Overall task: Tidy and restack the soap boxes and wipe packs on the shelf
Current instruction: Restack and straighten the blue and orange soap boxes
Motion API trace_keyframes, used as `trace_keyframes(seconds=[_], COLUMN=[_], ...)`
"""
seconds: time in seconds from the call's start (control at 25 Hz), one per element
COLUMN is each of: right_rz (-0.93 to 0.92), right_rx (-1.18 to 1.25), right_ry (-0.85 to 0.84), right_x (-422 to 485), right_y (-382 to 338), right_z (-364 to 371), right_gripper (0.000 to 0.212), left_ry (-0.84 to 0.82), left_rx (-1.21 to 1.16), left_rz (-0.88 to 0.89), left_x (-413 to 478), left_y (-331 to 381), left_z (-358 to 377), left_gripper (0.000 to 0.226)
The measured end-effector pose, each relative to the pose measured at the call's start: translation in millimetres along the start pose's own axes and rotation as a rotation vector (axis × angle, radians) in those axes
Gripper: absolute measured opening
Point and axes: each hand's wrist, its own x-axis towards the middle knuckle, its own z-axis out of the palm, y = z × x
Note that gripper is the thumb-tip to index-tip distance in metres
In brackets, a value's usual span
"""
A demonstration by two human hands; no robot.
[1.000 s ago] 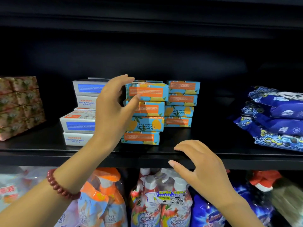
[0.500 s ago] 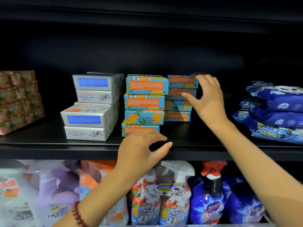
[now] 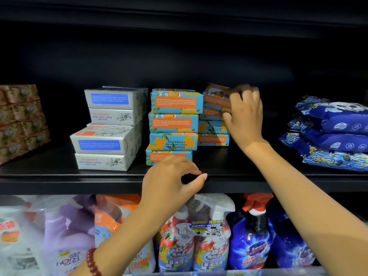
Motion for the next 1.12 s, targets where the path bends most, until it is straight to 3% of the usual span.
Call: trace_keyframes(seconds=[0.16,0.36,0.52,0.68,0.8,0.92,1.04,1.12], right_rz=[-0.140,-0.316,-0.539,-0.686,-0.631,-0.437,-0.101,0.008], right_rx=[0.076,0.175,0.187,0.235,0.335,0.460,0.618,0.776], right_ry=[0.152,0.440,0.517,0.486,0.314,0.162,-0.058,-0.212], right_x=[-18.3,-53.8,-80.4,-87.9,-85.3,-82.7,-77.5,-74.1], right_y=[5.1,0.0,-9.8,-19.2,-18.7,-18.5,-22.3,-23.3], right_z=[-19.0,-54.6,-68.2,-67.3,-70.1,-80.3,-88.8,-91.4], right_gripper=[0.036,0.028,0.026,0.024,0.023,0.037,0.059,0.063], left_ry=[-0.022,0.055,-0.128,-0.143,-0.038,0.043,0.040,0.028], left_rx=[-0.083,-0.711,-0.996,-1.043,-1.054,-0.984,-0.943,-0.980], left_rz=[-0.084,-0.313,-0.530,-0.434,-0.422,-0.352,-0.227,-0.175], left_x=[-0.9,12.9,29.0,25.2,20.0,13.6,10.0,9.7], left_y=[2.3,10.3,18.2,20.2,17.3,15.7,13.6,12.7], left_z=[-4.9,-19.5,-33.3,-36.3,-34.5,-34.2,-35.6,-36.4], left_gripper=[0.026,0.034,0.055,0.034,0.022,0.017,0.028,0.040])
